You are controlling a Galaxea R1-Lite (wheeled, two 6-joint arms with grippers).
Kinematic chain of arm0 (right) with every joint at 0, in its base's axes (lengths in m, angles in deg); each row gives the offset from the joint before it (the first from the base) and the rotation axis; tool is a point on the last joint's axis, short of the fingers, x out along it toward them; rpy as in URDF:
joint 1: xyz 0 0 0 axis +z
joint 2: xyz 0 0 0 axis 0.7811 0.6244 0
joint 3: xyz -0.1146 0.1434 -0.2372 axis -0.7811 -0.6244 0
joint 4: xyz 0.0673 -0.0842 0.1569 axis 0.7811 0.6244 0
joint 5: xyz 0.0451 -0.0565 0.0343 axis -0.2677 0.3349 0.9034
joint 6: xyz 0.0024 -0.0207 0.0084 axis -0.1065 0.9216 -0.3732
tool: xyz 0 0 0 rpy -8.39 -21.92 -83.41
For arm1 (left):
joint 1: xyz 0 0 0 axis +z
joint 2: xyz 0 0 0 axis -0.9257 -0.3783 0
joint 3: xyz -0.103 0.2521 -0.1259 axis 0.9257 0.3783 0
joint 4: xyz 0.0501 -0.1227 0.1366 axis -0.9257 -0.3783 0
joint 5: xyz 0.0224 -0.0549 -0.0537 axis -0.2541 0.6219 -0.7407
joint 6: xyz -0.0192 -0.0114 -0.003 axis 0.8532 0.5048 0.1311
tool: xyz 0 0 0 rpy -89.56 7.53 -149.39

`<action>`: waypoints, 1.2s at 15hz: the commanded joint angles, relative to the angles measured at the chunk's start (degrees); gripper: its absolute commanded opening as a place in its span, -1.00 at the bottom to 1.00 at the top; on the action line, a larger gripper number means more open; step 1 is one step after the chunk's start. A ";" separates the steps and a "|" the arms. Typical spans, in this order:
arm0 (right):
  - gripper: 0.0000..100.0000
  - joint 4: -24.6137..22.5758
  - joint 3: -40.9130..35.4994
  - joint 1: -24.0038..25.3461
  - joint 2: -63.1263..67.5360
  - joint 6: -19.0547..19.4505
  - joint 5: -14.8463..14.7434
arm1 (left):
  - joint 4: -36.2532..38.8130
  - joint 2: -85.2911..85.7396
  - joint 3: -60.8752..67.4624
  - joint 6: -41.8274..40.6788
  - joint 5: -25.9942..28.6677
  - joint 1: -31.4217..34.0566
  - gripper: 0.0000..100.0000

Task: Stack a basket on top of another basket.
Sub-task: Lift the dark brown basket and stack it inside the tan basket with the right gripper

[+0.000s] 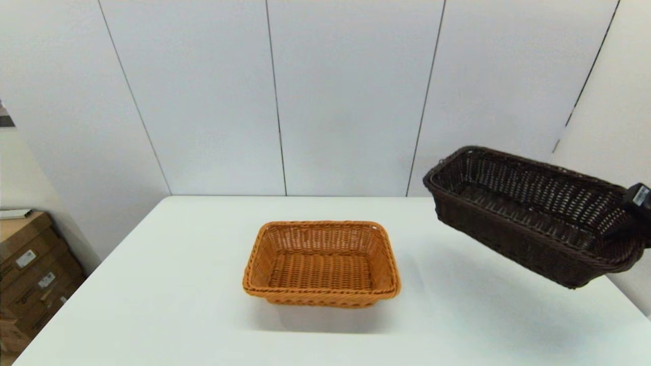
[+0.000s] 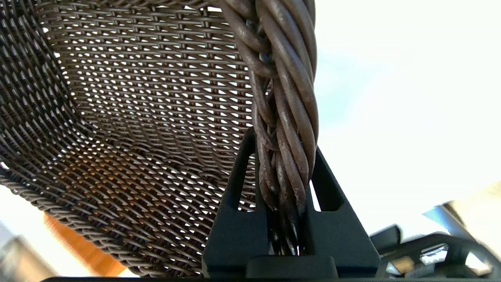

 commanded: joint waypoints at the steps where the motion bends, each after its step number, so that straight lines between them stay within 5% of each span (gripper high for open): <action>1: -1.00 10.79 8.60 0.75 -7.46 2.81 5.42 | -0.01 0.01 0.00 0.06 -0.03 0.01 1.00; 3: -1.00 13.77 9.92 1.71 -7.90 7.03 7.97 | -0.01 0.01 0.00 0.06 -0.03 0.01 1.00; 8: -1.00 16.50 11.15 11.12 -7.90 14.06 8.32 | -0.01 0.01 0.00 0.06 -0.03 0.01 1.00; 16: -1.00 15.27 18.27 37.22 -2.71 11.08 7.88 | -0.01 0.01 0.00 0.06 -0.03 0.01 1.00; 18: -1.00 12.28 20.82 40.38 -0.07 9.14 7.53 | -0.01 0.01 0.00 -0.03 -0.03 0.01 1.00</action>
